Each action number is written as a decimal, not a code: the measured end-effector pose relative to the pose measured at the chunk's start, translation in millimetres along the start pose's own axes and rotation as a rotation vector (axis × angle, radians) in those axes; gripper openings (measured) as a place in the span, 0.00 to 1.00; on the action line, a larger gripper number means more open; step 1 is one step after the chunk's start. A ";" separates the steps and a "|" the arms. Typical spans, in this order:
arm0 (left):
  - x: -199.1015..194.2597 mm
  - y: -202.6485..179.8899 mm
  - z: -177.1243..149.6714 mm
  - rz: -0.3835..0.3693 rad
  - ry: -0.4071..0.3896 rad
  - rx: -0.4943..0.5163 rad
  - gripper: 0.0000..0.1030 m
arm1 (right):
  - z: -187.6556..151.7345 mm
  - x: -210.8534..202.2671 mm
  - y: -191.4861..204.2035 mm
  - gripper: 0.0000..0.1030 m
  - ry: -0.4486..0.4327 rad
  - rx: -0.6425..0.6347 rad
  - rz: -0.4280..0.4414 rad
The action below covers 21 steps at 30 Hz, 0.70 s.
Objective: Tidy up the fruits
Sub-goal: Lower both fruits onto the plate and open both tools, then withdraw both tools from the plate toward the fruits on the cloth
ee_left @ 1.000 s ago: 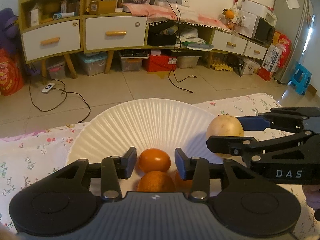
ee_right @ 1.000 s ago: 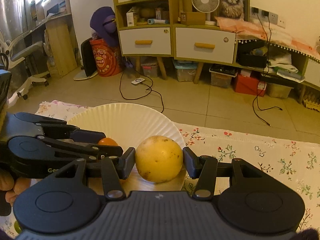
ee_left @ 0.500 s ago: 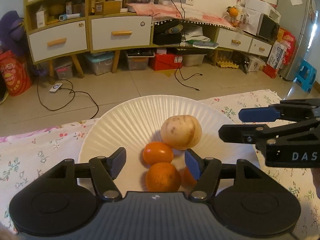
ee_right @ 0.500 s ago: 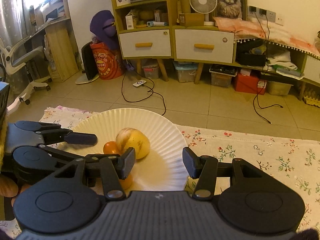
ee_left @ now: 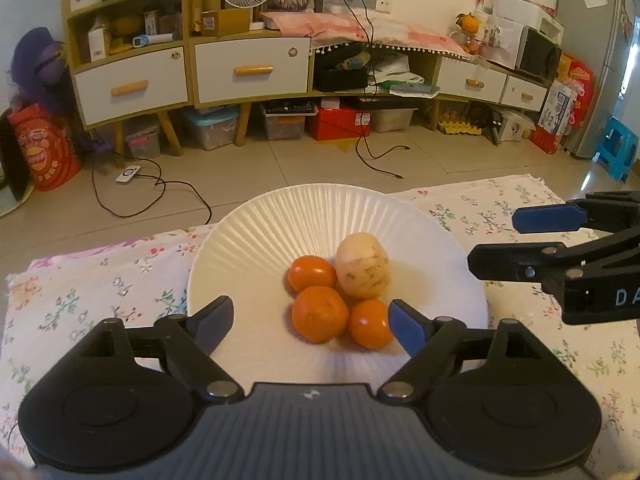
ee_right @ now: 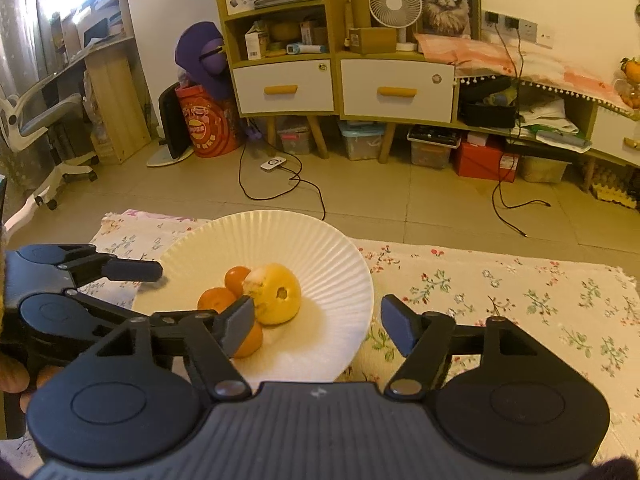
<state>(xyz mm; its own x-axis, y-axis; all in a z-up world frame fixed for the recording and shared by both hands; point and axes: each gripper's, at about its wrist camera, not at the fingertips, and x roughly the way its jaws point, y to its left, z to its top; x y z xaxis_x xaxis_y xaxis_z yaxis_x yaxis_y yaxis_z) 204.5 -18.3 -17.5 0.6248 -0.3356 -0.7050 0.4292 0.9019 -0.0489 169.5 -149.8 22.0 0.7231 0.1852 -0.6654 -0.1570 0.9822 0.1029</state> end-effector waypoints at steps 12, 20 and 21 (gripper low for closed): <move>-37.3 -1.0 -18.9 0.034 -0.001 -0.031 0.81 | -10.7 -31.8 11.6 0.82 0.009 0.004 -0.005; -59.8 -4.3 -37.5 0.040 0.021 -0.026 0.83 | -22.0 -47.6 22.6 0.89 0.012 -0.003 -0.001; -61.7 -4.3 -39.7 0.040 0.026 -0.026 0.83 | -23.5 -49.0 23.7 0.90 0.013 -0.002 0.000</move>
<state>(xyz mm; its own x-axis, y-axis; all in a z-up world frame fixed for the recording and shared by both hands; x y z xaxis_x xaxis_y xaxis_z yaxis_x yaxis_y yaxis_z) 138.2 9.3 -1.9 0.6243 -0.2919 -0.7246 0.3865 0.9215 -0.0382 114.6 -136.4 39.7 0.7145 0.1851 -0.6747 -0.1583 0.9821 0.1018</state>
